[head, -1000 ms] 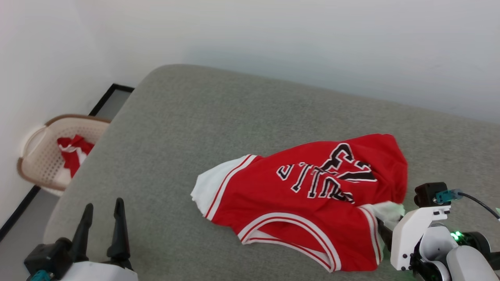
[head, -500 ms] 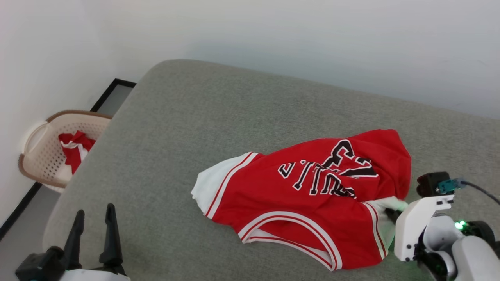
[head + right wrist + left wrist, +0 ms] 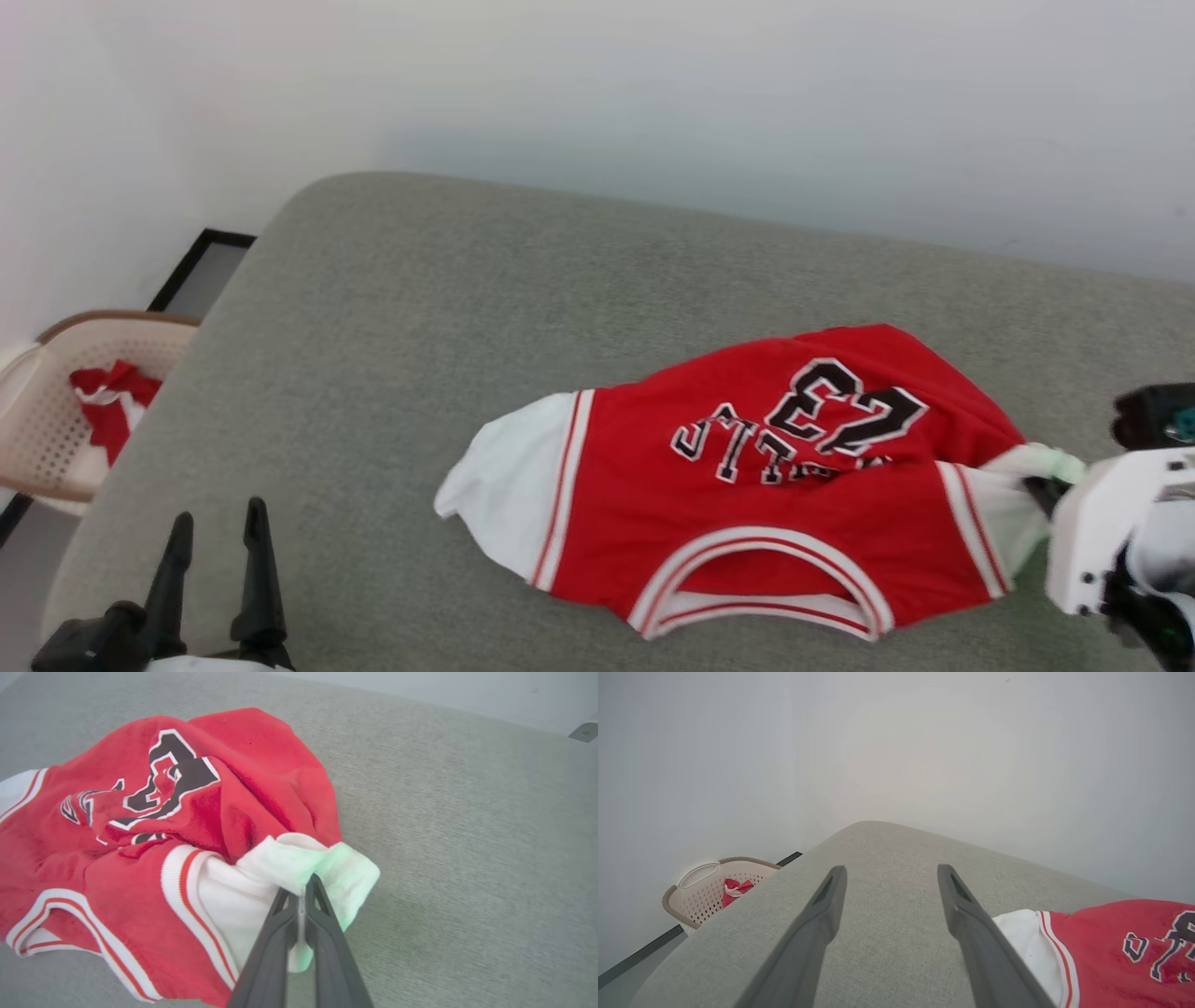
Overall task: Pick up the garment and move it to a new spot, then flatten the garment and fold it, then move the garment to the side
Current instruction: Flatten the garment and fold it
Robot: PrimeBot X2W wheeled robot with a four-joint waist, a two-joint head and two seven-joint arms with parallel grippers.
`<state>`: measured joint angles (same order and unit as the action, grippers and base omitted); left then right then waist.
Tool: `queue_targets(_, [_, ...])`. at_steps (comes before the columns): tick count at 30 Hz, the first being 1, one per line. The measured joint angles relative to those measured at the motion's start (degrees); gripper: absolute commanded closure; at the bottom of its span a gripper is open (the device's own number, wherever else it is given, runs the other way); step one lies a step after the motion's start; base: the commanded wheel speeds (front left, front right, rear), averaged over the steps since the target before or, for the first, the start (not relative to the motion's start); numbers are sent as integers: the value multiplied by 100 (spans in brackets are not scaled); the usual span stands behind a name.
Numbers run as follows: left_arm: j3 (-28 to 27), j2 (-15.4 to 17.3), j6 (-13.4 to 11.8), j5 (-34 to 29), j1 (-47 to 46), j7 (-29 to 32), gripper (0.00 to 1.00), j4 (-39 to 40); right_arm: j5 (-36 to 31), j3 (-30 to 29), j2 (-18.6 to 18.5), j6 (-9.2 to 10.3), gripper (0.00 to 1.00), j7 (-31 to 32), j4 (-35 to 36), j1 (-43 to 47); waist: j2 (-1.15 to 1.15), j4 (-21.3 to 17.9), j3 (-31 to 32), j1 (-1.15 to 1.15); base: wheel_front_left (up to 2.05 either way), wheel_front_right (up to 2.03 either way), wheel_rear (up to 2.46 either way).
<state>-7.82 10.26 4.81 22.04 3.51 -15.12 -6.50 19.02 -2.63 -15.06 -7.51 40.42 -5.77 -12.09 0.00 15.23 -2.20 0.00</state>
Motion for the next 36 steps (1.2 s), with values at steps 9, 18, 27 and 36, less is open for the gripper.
queue_targets(9, [-2, -14, 83, -89, -7, 0, 0, -116, -100, -679, -158, 0, 100, 242, 0, 662, 0, -262, 105, 0, 0, 0, 0])
queue_targets(18, [58, 64, 140, -97, -7, 0, 0, -260, -66, -594, -198, 0, 64, -342, -1084, 705, 0, -406, 187, 0, 0, 0, 0])
queue_targets(27, [171, 268, 181, -52, 16, 171, 0, -260, 204, -138, -266, 0, 0, -588, -1741, 290, 0, -578, 318, 0, 0, 0, 0])
queue_targets(36, [612, 665, 233, 405, -164, 1271, 0, 200, 576, 79, -430, 0, 0, -441, -905, 236, 0, -892, 407, 0, 0, 0, 0])
